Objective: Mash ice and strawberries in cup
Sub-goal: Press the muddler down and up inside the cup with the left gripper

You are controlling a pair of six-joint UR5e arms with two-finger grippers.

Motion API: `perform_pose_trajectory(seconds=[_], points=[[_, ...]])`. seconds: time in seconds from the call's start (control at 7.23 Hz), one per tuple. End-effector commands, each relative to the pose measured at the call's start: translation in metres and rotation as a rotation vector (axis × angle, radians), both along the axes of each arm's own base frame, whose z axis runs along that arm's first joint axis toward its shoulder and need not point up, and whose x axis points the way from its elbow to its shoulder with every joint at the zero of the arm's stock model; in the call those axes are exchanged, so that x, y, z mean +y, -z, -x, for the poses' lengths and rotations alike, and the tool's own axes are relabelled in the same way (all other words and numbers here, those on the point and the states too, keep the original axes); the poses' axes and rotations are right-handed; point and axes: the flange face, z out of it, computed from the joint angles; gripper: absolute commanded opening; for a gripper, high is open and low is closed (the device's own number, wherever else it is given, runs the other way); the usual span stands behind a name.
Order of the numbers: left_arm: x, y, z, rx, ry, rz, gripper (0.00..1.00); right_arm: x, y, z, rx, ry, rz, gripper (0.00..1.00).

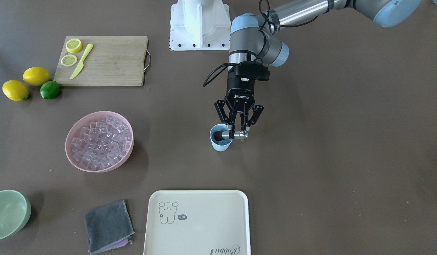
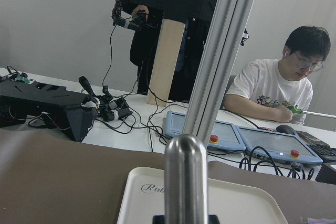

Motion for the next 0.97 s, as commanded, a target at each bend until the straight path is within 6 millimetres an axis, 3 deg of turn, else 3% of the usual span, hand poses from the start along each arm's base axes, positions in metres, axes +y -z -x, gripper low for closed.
perform_pose_trajectory(seconds=[0.0, 0.28, 0.55, 0.83], points=[[0.000, 0.005, -0.002, 0.007, -0.003, -0.003, 0.00, -0.001, 0.001, 0.000, 0.000, 0.001, -0.001, 0.99], [-0.013, 0.041, 0.023, 0.027, 0.021, -0.034, 0.00, -0.001, 0.001, 0.001, 0.000, 0.001, -0.003, 0.99], [-0.026, 0.050, 0.039, 0.024, 0.045, -0.046, 0.00, -0.001, 0.001, 0.000, 0.001, 0.000, -0.002, 0.99], [-0.030, 0.033, 0.027, 0.003, 0.043, -0.029, 0.00, -0.001, 0.001, 0.000, 0.000, 0.001, -0.001, 0.99]])
